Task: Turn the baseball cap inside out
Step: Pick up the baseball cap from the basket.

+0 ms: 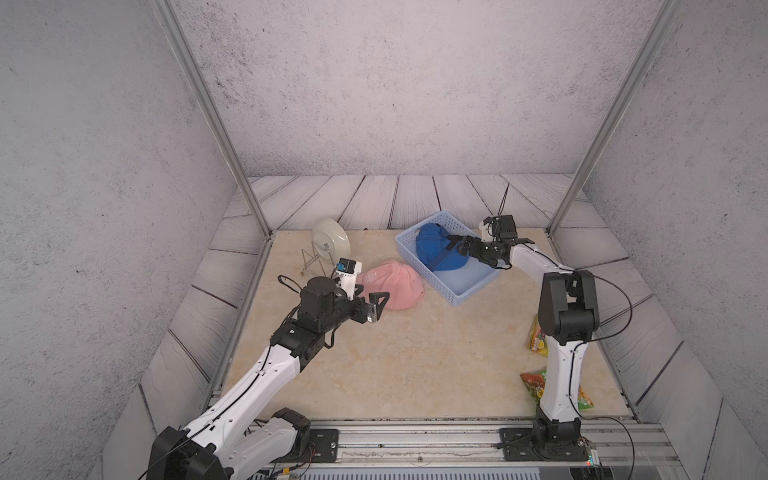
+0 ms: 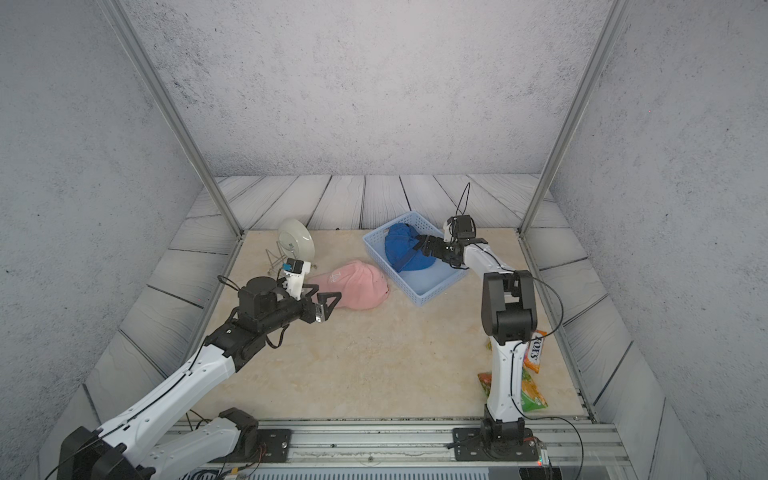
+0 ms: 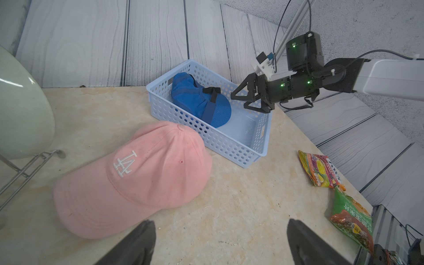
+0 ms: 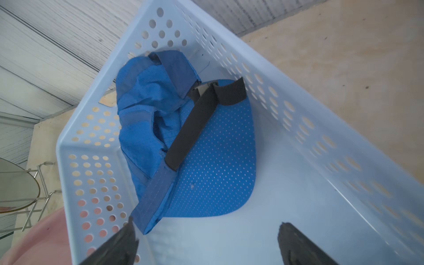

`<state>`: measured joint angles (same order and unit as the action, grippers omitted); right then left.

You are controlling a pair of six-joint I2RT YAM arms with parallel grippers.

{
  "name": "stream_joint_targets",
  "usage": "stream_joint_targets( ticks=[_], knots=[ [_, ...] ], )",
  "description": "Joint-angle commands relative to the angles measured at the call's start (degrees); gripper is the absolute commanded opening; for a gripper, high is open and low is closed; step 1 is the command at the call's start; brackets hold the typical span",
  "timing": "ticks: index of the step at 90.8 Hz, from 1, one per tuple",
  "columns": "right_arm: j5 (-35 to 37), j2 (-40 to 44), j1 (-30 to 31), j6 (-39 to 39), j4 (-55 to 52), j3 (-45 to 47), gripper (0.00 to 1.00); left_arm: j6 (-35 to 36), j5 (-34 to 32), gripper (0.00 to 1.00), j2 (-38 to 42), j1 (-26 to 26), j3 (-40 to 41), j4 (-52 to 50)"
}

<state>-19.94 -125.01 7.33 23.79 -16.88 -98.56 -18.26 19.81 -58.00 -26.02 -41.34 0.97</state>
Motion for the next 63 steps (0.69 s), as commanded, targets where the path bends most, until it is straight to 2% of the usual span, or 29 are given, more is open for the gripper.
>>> stream_joint_targets(
  ticks=[1,14,28,48,63],
  knots=[
    [-2.24,-5.56,0.07,0.5,0.01,-4.51,1.0,-0.05,1.31,0.96,0.96,-0.17,0.45,1.98],
    [-1.54,-10.42,0.05,1.05,-0.26,-9.01,1.0,-0.42,1.59,0.96,0.78,-0.13,0.41,1.97],
    [-3.83,-14.3,0.13,2.34,0.94,-12.15,1.0,-0.72,1.63,0.96,0.44,-0.25,0.45,1.98],
    [-7.79,-17.66,0.29,9.36,6.93,-12.44,1.0,-1.24,1.98,0.96,-0.02,-0.26,0.46,2.01],
    [-7.87,-20.06,0.4,12.87,9.24,-13.65,1.0,-1.5,1.74,0.96,0.02,-0.25,0.56,1.68]
  ],
)
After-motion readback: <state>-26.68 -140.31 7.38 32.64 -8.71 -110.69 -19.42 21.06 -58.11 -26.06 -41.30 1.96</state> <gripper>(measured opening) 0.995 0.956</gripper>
